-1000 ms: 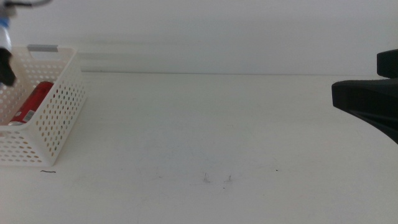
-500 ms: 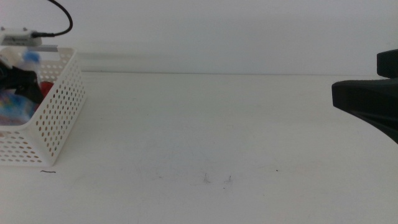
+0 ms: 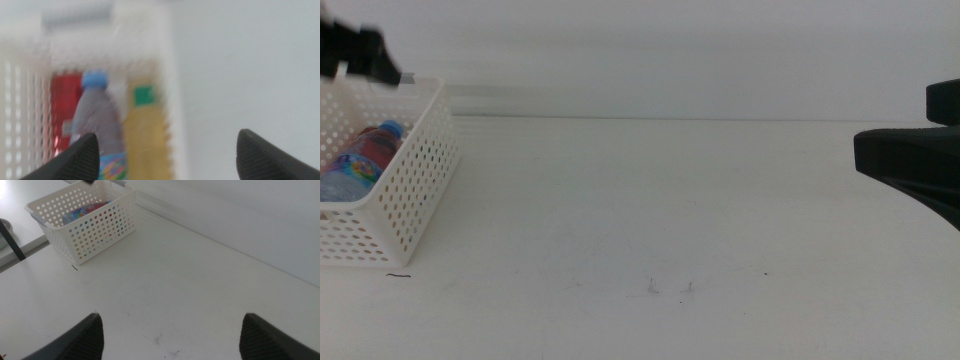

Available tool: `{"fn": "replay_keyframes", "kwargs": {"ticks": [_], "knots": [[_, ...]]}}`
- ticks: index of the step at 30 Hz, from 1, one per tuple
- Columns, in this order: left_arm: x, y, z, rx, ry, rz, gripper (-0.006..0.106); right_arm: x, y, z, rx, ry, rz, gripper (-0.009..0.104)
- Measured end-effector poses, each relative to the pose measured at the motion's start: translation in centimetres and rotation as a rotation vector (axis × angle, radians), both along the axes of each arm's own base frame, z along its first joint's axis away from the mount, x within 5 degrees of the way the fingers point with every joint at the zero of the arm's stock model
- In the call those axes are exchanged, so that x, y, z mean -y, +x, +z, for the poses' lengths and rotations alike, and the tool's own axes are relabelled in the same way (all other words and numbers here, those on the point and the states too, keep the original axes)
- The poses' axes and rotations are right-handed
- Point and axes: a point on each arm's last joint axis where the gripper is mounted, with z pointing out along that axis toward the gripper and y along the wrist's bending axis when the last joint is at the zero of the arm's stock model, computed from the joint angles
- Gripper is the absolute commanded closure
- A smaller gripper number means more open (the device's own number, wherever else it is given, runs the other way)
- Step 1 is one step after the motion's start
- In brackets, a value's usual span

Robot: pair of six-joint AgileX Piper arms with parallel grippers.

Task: Use arms to grab the bottles and put them into the dustbin to the left of the table.

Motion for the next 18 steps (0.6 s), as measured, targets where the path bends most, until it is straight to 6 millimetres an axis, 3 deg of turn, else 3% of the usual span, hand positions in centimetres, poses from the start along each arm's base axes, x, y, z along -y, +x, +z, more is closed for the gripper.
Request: {"fn": "replay_keyframes", "kwargs": {"ticks": [7, 12, 16, 18], "knots": [[6.8, -5.6, 8.2, 0.224, 0.011, -0.156, 0.007, 0.0, 0.0, 0.0, 0.000, 0.000, 0.000, 0.004], [9.0, -11.7, 12.6, 0.302, 0.017, -0.215, 0.007, 0.0, 0.0, 0.0, 0.000, 0.000, 0.000, 0.004], [10.6, -16.0, 14.6, 0.367, 0.013, -0.251, 0.007, 0.0, 0.0, 0.0, 0.000, 0.000, 0.000, 0.004], [11.2, -17.7, 14.8, 0.415, 0.018, -0.263, 0.007, 0.0, 0.0, 0.0, 0.000, 0.000, 0.000, 0.004]]}}
